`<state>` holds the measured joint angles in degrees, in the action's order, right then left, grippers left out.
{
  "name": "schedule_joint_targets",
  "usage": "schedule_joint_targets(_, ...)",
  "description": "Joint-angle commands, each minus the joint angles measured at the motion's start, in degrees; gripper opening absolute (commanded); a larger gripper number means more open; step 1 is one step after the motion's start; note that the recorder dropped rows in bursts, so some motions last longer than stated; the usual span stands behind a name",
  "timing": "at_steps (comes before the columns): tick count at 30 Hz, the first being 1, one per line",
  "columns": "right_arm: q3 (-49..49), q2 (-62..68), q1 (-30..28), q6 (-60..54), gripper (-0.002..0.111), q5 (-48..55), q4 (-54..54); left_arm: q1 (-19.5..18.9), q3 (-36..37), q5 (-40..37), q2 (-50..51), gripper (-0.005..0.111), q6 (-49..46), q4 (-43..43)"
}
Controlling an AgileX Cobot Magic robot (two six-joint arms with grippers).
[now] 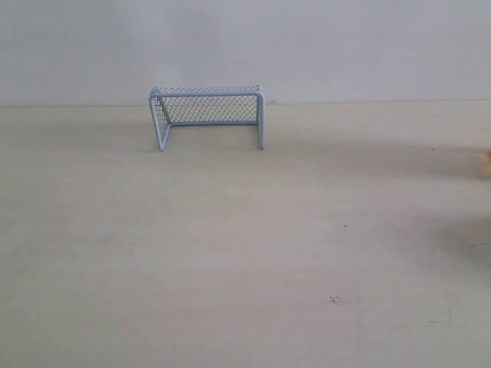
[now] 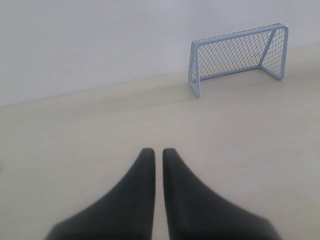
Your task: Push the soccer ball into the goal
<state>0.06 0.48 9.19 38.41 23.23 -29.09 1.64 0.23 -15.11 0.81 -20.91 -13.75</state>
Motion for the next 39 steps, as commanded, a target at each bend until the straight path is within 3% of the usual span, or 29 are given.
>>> schedule_joint_targets(1, -0.06, -0.48, -0.24, -0.35, 0.0, -0.17, -0.6, 0.21, -0.23, 0.51, 0.24, 0.006, 0.33, -0.2)
schedule_joint_targets(39, -0.06, -0.48, -0.24, -0.22, 0.0, -1.59, -0.38, 0.21, -0.23, 0.51, 0.24, 0.006, 0.33, -0.2)
